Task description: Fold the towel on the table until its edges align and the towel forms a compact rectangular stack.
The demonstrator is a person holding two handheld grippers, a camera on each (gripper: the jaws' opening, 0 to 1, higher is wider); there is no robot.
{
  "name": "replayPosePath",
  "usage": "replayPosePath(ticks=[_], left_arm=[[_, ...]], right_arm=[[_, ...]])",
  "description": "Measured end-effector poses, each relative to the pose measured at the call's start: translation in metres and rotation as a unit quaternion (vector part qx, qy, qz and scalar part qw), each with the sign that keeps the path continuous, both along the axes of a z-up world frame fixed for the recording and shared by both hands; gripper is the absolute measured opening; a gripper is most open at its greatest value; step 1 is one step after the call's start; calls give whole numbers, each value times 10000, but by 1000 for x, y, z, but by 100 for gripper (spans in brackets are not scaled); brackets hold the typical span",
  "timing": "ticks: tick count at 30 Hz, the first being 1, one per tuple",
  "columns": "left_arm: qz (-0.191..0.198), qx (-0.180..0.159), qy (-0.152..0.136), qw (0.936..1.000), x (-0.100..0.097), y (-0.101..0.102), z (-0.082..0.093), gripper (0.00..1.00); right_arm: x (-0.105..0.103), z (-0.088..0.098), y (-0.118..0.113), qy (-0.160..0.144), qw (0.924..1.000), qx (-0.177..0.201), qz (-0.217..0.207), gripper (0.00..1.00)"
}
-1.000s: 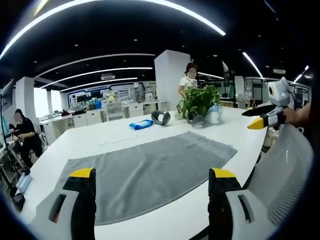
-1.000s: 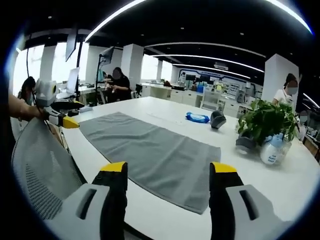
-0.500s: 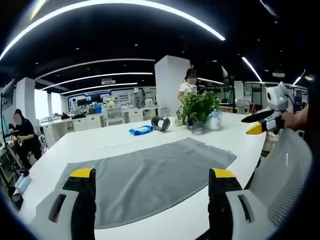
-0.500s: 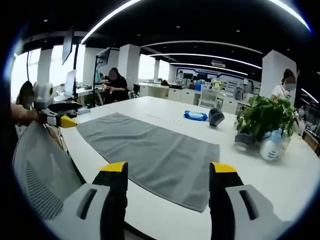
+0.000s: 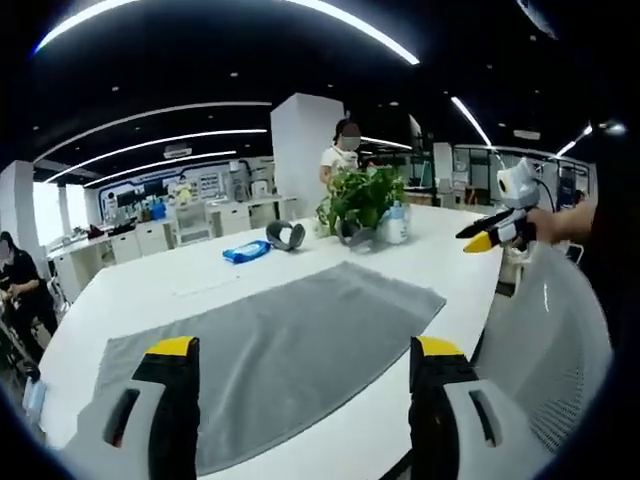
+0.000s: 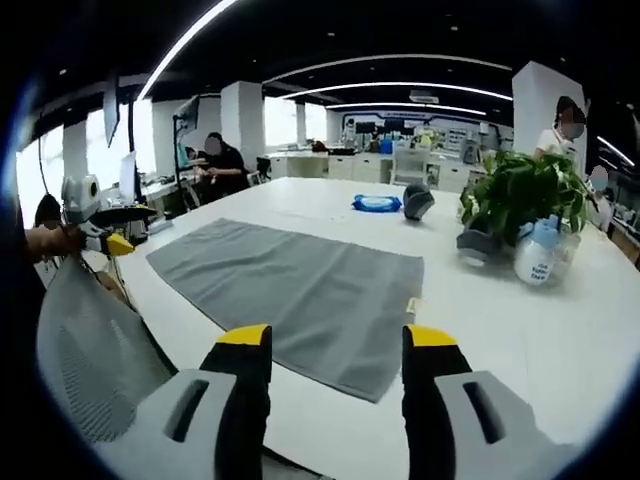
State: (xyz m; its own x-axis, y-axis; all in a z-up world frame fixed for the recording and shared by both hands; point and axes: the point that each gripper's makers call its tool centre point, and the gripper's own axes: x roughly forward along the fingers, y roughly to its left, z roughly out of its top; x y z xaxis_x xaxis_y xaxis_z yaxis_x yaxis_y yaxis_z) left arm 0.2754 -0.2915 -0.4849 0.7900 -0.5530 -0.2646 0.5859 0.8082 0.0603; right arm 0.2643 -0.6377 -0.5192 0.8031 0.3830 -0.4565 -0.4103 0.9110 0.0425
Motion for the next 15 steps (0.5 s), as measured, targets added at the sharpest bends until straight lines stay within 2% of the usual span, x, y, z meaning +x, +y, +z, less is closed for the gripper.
replayPosePath(ticks=[3, 5, 7, 9, 10, 14, 15], left_arm=[[-25, -141, 121, 9998, 19, -6, 4, 78], [-136, -37, 184, 9997, 28, -16, 4, 70], [-354, 73, 178, 9992, 39, -30, 3, 62], [-468, 101, 193, 9987, 45, -42, 0, 56], [-522, 100, 213, 9984, 50, -50, -3, 52], [-669, 161, 484, 9965, 62, -70, -22, 20], [-665, 56, 532, 9964, 66, -77, -26, 19]], right_arm=[[8, -9, -8, 141, 9999, -66, -43, 45], [14, -17, -12, 285, 9995, -91, -36, 39], [14, -30, -13, 633, 9978, -168, 23, 32], [18, -44, -21, 785, 9951, -587, 101, 26], [19, -50, -23, 890, 9938, -663, 118, 25], [24, -82, -36, 1474, 9872, -613, 59, 20], [24, -91, -39, 1657, 9842, -625, 67, 18]])
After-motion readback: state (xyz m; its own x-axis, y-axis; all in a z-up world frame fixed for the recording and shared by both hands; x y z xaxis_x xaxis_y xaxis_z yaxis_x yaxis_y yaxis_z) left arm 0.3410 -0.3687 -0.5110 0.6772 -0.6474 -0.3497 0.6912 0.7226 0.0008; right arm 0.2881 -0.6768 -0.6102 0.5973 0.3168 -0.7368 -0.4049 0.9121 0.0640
